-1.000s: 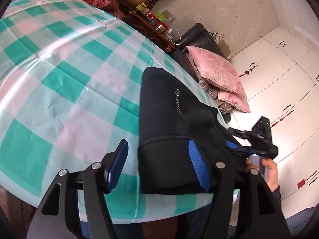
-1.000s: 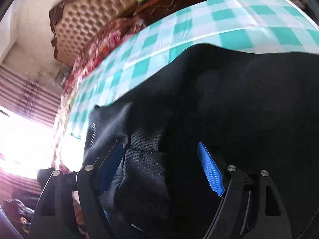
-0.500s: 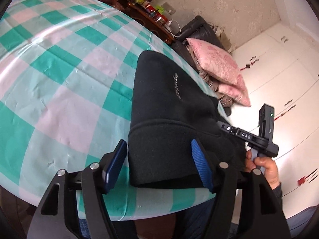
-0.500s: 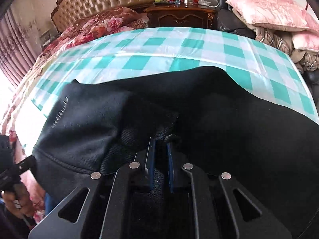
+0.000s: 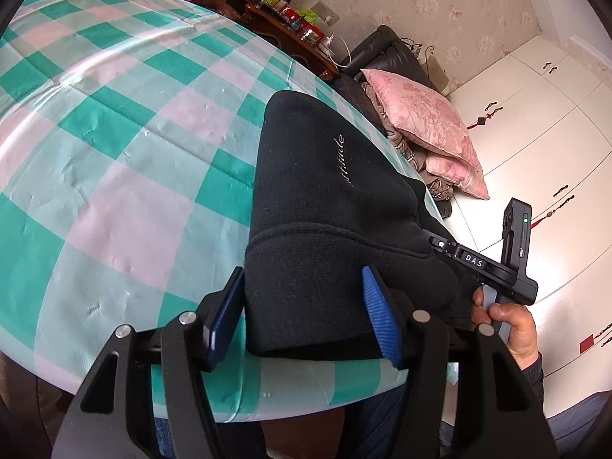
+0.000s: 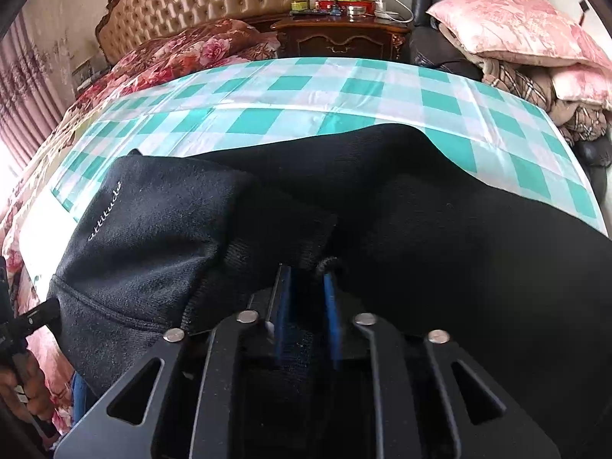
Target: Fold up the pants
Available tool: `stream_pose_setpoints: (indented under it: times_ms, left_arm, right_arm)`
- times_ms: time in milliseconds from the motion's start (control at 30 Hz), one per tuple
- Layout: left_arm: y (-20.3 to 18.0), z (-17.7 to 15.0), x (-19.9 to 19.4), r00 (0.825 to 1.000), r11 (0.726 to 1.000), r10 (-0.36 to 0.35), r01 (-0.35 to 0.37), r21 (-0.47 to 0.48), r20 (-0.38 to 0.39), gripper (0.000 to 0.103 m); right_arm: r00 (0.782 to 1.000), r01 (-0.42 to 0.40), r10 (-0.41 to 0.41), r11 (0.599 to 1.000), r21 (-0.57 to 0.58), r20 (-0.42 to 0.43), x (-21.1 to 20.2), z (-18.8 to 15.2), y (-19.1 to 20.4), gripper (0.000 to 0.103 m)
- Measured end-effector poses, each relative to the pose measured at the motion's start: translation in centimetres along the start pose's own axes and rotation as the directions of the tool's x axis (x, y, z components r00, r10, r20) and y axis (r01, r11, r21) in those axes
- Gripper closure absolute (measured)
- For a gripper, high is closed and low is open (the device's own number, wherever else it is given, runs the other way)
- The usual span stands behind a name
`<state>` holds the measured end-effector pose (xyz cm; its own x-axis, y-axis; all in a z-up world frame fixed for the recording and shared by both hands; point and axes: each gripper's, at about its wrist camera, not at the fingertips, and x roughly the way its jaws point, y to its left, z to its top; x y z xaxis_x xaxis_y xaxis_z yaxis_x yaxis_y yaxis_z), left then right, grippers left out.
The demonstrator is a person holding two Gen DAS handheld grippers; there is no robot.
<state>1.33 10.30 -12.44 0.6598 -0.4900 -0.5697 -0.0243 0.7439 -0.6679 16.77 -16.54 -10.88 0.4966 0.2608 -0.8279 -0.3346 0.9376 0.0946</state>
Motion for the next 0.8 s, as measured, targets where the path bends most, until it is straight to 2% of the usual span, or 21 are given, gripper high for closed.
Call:
stream_pose_setpoints:
  times_ms: [33,100,133,167,200,233,300,400,433,533,600,667,733,767,800]
  left_arm:
    - [0.0,0.0,0.0,1.0,1.0,0.0,0.0,0.0,0.0,0.042]
    - [0.0,0.0,0.0,1.0,1.0,-0.002,0.002,-0.002,0.001,0.042]
    - [0.0,0.0,0.0,1.0,1.0,-0.002,0.002,-0.003,0.002,0.042]
    - [0.0,0.0,-0.1,1.0,1.0,-0.003,0.003,-0.004,0.002,0.042]
    - [0.0,0.0,-0.1,1.0,1.0,-0.004,0.004,-0.005,0.002,0.042]
    - [0.0,0.0,-0.1,1.0,1.0,-0.002,0.002,-0.004,0.002,0.042]
    - [0.0,0.0,-0.1,1.0,1.0,0.002,-0.002,-0.009,0.0,0.042]
    - [-0.1,-0.1,-0.3,1.0,1.0,-0.001,0.001,-0.018,0.006,0.042]
    - [0.0,-0.2,-0.2,1.0,1.0,0.0,0.0,-0.018,0.009,0.042]
    - [0.2,-0.2,-0.2,1.0,0.999,-0.016,0.016,-0.034,0.015,0.041]
    - [0.1,-0.3,-0.2,1.0,0.999,-0.015,0.016,-0.028,0.018,0.041]
    - [0.0,-0.3,-0.2,1.0,1.0,-0.015,0.016,-0.023,0.022,0.041]
    - [0.0,-0.3,-0.2,1.0,1.0,-0.015,0.015,-0.022,0.023,0.041]
    - [0.0,-0.3,-0.2,1.0,1.0,-0.015,0.015,-0.022,0.023,0.041]
    - [0.1,-0.3,-0.2,1.0,1.0,-0.015,0.015,-0.022,0.023,0.042]
  right_arm:
    - [1.0,0.013,-0.014,1.0,0.012,0.003,-0.1,0.0,-0.2,0.06]
    - [1.0,0.028,-0.029,0.999,0.045,0.01,-0.1,0.1,-0.9,0.049]
    - [1.0,-0.001,0.001,0.998,0.067,0.006,0.1,0.1,-1.3,0.049]
    - [1.0,-0.019,0.019,0.997,0.073,0.003,0.2,0.1,-1.4,0.053]
    - [0.999,-0.048,0.048,0.996,0.07,0.0,0.4,0.2,-1.5,0.072]
    - [0.996,-0.088,0.088,0.994,0.058,-0.003,0.5,0.2,-1.2,0.083]
    - [0.998,-0.062,0.062,0.998,0.022,0.007,0.1,0.5,-0.5,0.092]
    - [0.994,-0.079,0.078,0.997,0.009,0.075,-2.4,1.7,-0.5,0.097]
    - [0.995,-0.052,0.053,0.999,-0.007,0.088,-2.8,1.9,-0.4,0.099]
    - [1.0,-0.01,0.01,0.999,-0.046,0.013,-0.8,1.7,-0.2,0.098]
    - [1.0,0.022,-0.022,0.999,-0.028,-0.018,0.4,0.8,-0.7,0.094]
    - [1.0,0.03,-0.03,0.999,0.031,0.004,-0.2,0.7,-1.4,0.089]
    - [0.994,0.096,-0.099,0.994,0.062,0.052,-1.9,0.8,-1.5,0.084]
    - [0.991,0.089,-0.095,0.994,0.065,0.098,-3.4,0.8,-1.1,0.084]
    - [0.989,0.047,-0.055,0.997,0.065,0.141,-4.8,0.8,-0.5,0.084]
